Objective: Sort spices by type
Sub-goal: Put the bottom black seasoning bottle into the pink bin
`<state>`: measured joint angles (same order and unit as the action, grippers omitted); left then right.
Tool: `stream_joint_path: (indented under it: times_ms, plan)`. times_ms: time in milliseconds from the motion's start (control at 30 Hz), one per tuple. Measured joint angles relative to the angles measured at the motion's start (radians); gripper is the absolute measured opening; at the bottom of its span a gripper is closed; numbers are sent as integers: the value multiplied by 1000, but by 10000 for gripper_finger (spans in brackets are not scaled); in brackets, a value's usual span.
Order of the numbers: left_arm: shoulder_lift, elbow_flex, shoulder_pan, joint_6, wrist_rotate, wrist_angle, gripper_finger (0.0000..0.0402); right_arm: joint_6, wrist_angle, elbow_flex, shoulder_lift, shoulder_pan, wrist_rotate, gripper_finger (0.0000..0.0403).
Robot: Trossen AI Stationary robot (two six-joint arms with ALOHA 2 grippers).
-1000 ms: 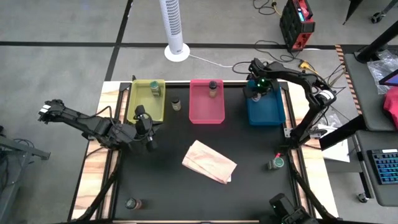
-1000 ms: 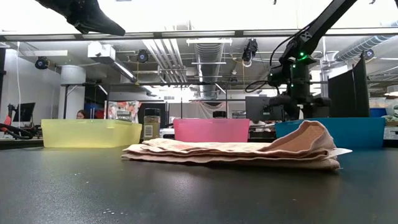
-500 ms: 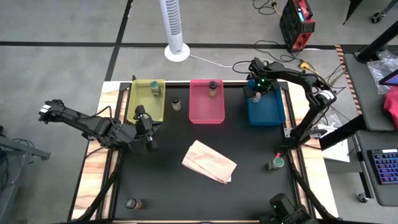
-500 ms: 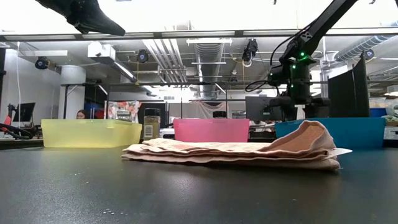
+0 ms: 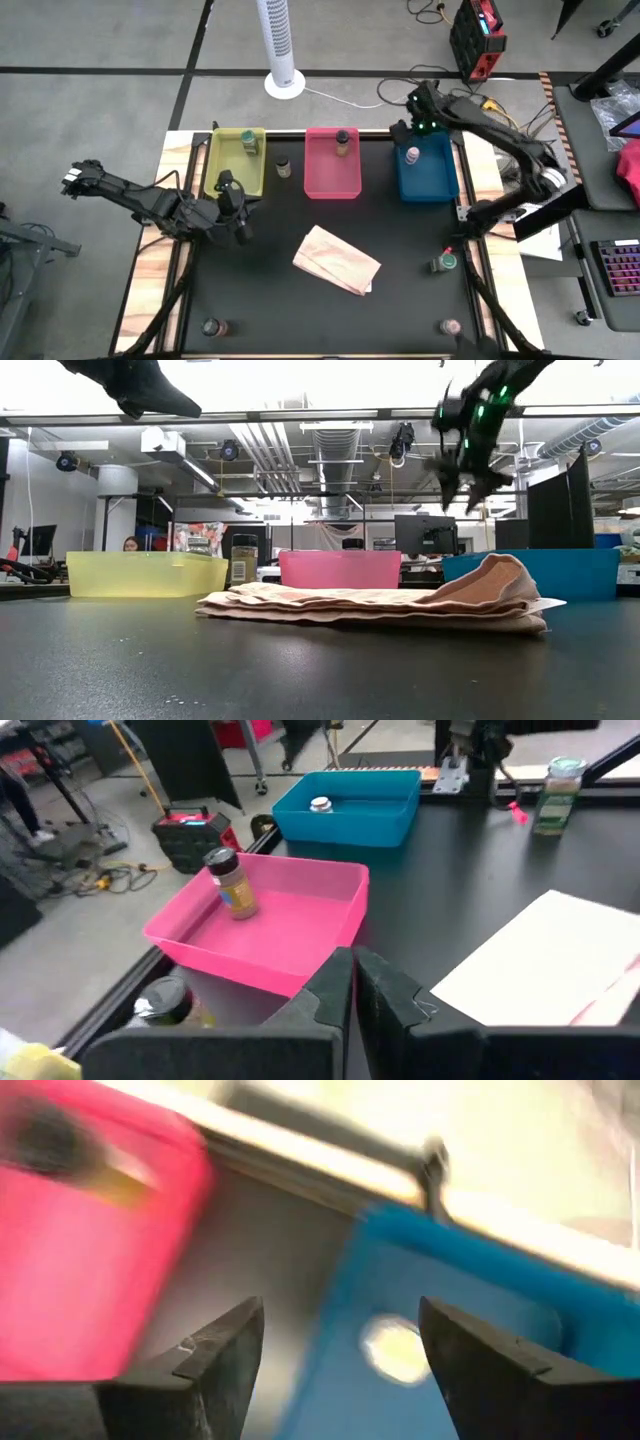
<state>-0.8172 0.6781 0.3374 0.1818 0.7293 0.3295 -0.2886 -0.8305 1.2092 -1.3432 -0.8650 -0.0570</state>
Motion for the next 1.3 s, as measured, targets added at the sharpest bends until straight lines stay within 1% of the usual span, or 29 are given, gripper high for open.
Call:
stream_joint_path:
  times_ms: [100, 233, 367, 467, 567, 633, 700, 767, 867, 967, 1100, 1200, 1300]
  plan:
    - [-27, 0, 13, 19, -14, -49, 0, -8, 108, -47, 124, 148, -74, 245]
    - [-97, 3, 58, 20, -14, -138, 0, 12, 272, -149, 263, 388, -177, 232]
    - [-172, 60, 114, 88, -16, -101, 0, 55, 434, -268, 333, 595, -183, 223]
    - [-226, 141, 155, 218, -25, 30, 0, 80, 515, -342, 346, 726, -183, 217]
    - [-283, 233, 204, 410, -80, 245, 0, 95, 614, -410, 323, 826, -187, 211]
    - [-322, 297, 240, 542, -146, 402, 0, 110, 685, -437, 294, 878, -187, 206]
    - [-362, 360, 272, 670, -244, 550, 0, 125, 726, -446, 259, 917, -187, 202]
    - [-402, 420, 304, 772, -346, 656, 0, 131, 754, -446, 219, 943, -187, 197]
    - [-460, 494, 355, 843, -449, 751, 0, 132, 792, -447, 165, 958, -188, 191]
    - [-509, 551, 405, 853, -470, 808, 0, 127, 823, -447, 118, 959, -188, 185]
    - [-568, 610, 475, 863, -536, 836, 0, 117, 860, -447, 66, 959, -188, 178]
    - [-601, 634, 525, 914, -536, 860, 0, 117, 897, -447, 34, 959, -180, 173]
    - [-624, 631, 565, 1004, -544, 859, 0, 128, 939, -447, 14, 959, -179, 169]
